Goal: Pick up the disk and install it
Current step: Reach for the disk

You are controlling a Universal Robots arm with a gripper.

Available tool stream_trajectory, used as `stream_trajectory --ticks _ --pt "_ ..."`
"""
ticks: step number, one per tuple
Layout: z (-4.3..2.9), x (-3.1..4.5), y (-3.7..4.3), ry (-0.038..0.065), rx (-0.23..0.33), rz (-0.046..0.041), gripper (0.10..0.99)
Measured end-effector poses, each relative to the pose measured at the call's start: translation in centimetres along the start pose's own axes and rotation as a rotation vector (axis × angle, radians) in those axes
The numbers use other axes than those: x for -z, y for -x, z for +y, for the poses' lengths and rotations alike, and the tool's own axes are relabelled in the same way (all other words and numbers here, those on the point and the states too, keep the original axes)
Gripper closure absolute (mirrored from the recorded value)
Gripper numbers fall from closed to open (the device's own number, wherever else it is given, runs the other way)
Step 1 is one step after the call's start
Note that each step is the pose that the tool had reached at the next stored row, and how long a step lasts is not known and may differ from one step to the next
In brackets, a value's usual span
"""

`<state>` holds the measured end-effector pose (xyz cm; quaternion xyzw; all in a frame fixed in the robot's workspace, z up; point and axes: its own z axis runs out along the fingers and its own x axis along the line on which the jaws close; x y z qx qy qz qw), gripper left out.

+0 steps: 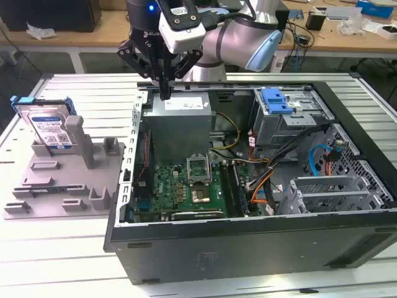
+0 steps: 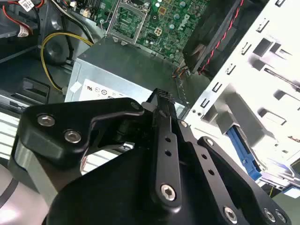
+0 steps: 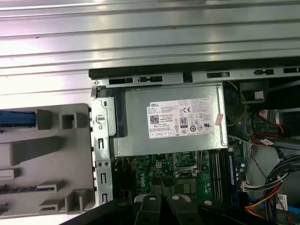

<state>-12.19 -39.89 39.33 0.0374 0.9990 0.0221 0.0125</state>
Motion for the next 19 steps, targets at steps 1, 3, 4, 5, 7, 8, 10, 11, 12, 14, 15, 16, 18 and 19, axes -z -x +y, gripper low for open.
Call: stream_trajectory --ticks 1,3,4,5,7,8,10,11,12,14,15,16,18,19 --pt "0.0 0.0 0.0 0.0 0.0 0.0 0.98" --pt "0.0 0.0 0.0 0.0 0.0 0.0 0.98" --pt "0.0 0.0 0.0 0.0 0.0 0.0 0.98" --pt "0.0 0.0 0.0 0.0 0.0 0.0 0.98" --pt "0.0 0.0 0.0 0.0 0.0 0.0 0.98" --pt "0.0 0.0 0.0 0.0 0.0 0.0 0.98" --pt "0.0 0.0 0.0 0.0 0.0 0.0 0.98" --pt "0.0 0.0 0.0 0.0 0.0 0.0 0.98" --pt "0.0 0.0 0.0 0.0 0.0 0.0 0.98" --pt "0.0 0.0 -0.01 0.0 0.0 0.0 0.98" --pt "0.0 0.0 -0.08 0.0 0.0 -0.0001 0.98" --pt "-0.01 0.01 -0.32 0.0 0.0 0.0 0.98" --pt "0.0 -0.01 -1.07 0.0 0.0 -0.0001 0.98" --pt "0.02 -0.03 -1.4 0.0 0.0 -0.0001 0.98"
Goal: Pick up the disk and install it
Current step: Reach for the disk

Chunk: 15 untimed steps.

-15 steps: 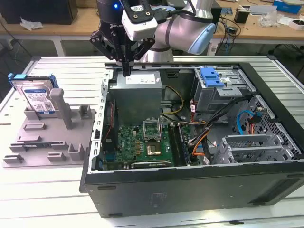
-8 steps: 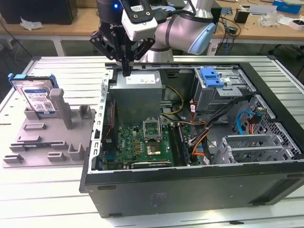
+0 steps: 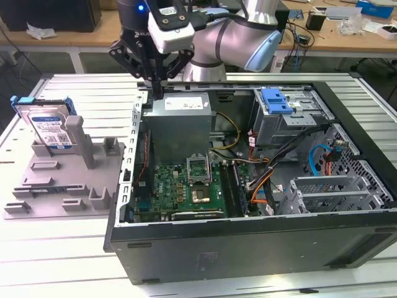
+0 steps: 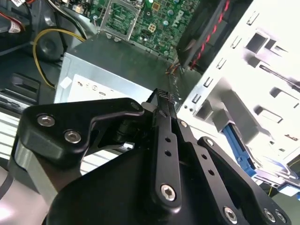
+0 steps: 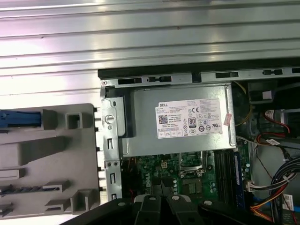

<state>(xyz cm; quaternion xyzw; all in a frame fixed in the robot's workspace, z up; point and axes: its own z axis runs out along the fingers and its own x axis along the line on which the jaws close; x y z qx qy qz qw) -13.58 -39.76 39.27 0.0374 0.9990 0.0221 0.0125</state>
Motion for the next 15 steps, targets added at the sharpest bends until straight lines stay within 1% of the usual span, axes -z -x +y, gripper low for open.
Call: stream_trajectory --ticks 1,3,7,8,10,11,12,15 --pt "0.08 -0.01 -0.52 0.0 0.0 0.0001 0.98" --pt "0.17 -0.02 -1.26 0.0 0.0 0.0001 0.98" --pt "0.29 -0.09 -3.06 0.0 0.0 0.0001 0.98" --pt "0.41 -0.12 -3.92 0.0 0.0 0.0001 0.98" --pt "0.52 -0.15 -4.88 0.0 0.0 0.0001 0.98" --pt "0.63 -0.18 -5.73 0.0 0.0 0.0001 0.98" --pt "0.87 -0.24 -6.79 0.0 0.0 0.0001 0.98" --pt "1.29 -0.36 -8.17 0.0 0.0 0.0 0.98"
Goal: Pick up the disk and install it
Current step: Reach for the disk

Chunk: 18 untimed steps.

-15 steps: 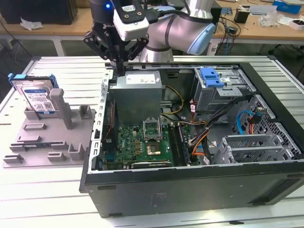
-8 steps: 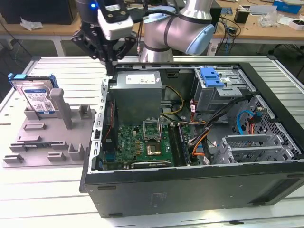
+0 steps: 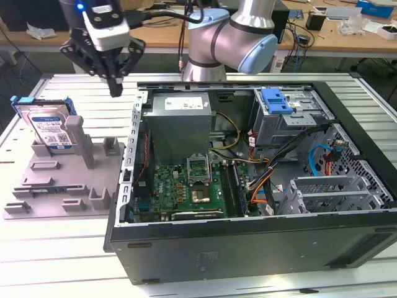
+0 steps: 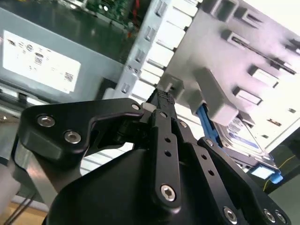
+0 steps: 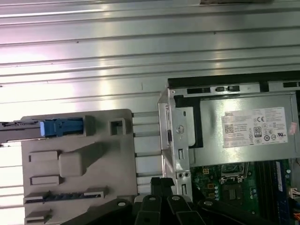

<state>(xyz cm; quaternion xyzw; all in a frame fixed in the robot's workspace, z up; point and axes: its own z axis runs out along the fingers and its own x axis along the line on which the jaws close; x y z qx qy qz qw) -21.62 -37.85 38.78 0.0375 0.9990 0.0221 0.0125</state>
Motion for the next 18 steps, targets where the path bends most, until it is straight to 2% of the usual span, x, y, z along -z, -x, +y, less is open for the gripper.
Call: stream_trajectory --ticks 1,2,7,9,12,18 --pt "0.14 -0.03 -0.43 0.0 0.0 0.0001 0.98" --pt "0.46 -0.11 -1.35 0.0 0.0 0.0001 0.98" --pt "1.4 -0.34 -3.76 0.0 0.0 0.0001 0.98" --pt "2.01 -0.47 -5.24 0.0 0.0 0.0002 0.98" --pt "2.59 -0.6 -6.57 0.0 0.0 0.0001 0.98" --pt "4.19 -0.96 -10.12 0.0 0.0 0.0001 0.98"
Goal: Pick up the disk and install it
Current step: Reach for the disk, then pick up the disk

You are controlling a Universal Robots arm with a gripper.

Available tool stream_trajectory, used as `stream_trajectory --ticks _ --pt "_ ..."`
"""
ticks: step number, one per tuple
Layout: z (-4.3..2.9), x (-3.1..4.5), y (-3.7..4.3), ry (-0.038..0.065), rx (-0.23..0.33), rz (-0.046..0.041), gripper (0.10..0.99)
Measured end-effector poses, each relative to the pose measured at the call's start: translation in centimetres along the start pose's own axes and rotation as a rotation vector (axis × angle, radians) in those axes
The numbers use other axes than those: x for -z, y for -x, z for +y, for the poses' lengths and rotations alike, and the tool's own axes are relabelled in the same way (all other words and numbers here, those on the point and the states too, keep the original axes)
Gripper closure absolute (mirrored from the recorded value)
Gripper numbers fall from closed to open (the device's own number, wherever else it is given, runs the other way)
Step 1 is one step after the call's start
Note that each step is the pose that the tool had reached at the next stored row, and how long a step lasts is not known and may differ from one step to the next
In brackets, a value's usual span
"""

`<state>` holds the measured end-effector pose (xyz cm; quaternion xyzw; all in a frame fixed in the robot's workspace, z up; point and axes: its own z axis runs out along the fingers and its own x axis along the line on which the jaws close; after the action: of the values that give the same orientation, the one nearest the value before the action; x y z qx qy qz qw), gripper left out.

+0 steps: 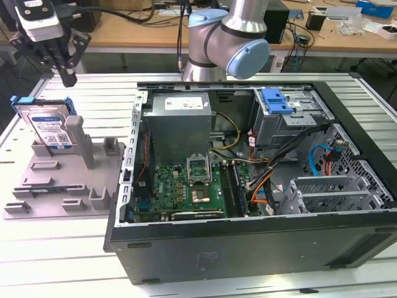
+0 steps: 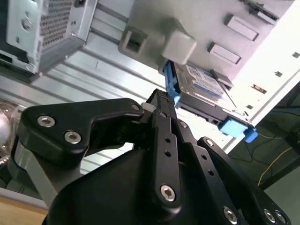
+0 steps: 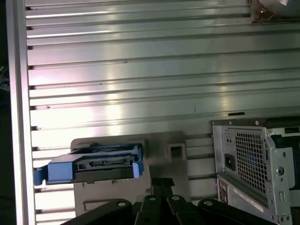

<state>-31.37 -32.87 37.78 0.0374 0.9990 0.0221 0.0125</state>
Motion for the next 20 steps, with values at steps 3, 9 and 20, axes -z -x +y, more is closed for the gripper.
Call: stream_trajectory --ticks 3,9,20 --pt "0.6 -0.13 -1.3 0.0 0.0 0.0 0.98" --pt "1.77 -0.36 -3.54 0.0 0.0 0.0 0.98" --pt "1.82 -0.36 -3.62 0.001 0.0 -0.0039 0.98"
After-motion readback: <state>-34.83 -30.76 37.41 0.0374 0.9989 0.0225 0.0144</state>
